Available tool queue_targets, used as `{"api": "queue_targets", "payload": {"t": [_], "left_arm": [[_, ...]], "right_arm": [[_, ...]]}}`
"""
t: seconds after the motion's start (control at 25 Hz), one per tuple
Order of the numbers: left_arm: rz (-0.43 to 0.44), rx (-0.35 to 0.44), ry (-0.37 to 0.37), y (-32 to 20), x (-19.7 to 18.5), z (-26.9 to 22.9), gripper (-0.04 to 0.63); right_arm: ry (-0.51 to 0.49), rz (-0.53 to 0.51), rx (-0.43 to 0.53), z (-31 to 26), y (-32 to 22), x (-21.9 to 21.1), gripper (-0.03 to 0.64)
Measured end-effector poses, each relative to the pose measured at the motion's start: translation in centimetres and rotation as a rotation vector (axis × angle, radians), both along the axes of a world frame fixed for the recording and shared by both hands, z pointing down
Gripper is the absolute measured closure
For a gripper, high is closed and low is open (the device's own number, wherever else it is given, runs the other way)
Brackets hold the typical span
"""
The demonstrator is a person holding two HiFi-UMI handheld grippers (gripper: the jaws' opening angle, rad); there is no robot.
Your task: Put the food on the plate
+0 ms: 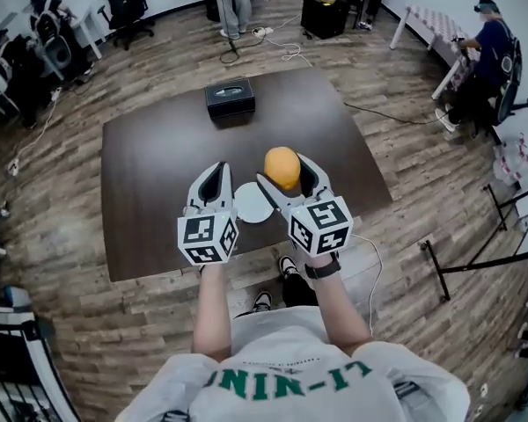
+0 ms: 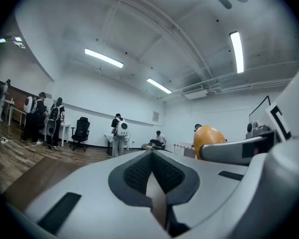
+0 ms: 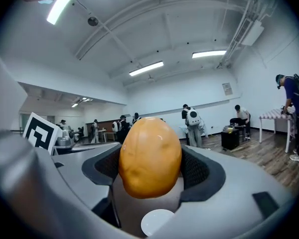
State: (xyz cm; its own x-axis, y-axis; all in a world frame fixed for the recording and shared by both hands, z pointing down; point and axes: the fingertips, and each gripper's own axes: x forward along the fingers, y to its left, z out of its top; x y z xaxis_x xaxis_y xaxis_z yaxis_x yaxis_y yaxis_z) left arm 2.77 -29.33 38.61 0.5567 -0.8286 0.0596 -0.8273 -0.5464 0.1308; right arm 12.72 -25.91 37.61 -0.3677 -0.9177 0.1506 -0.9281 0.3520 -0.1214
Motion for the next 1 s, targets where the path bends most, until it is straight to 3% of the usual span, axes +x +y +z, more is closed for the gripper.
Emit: {"api": "queue_targets", "payload": {"t": [0.2, 0.36, 0.52, 1.0], "left_arm": [[-0.123, -0.009, -0.023, -3.6, -2.0, 0.9, 0.583], [-0.179, -0.063, -0.033, -6.0, -2.3, 3.4, 0.582], [-0.234, -0.069, -0.021, -7.9, -2.8, 5.3, 0.581], [-0.241, -0.201, -0.025, -11.4, -2.2, 14.3, 0.581]], "right_arm": [[0.082, -0.142, -0.084, 2.5, -5.6, -2.0, 0.255], [0.054, -0.222, -0.157, 5.6, -8.8, -2.7, 0.255], [0.015, -0.261, -0.237, 9.1, -11.6, -3.3, 0.255], [0.076, -0.329, -0.482, 22.4, -15.1, -4.0, 0.255]]}}
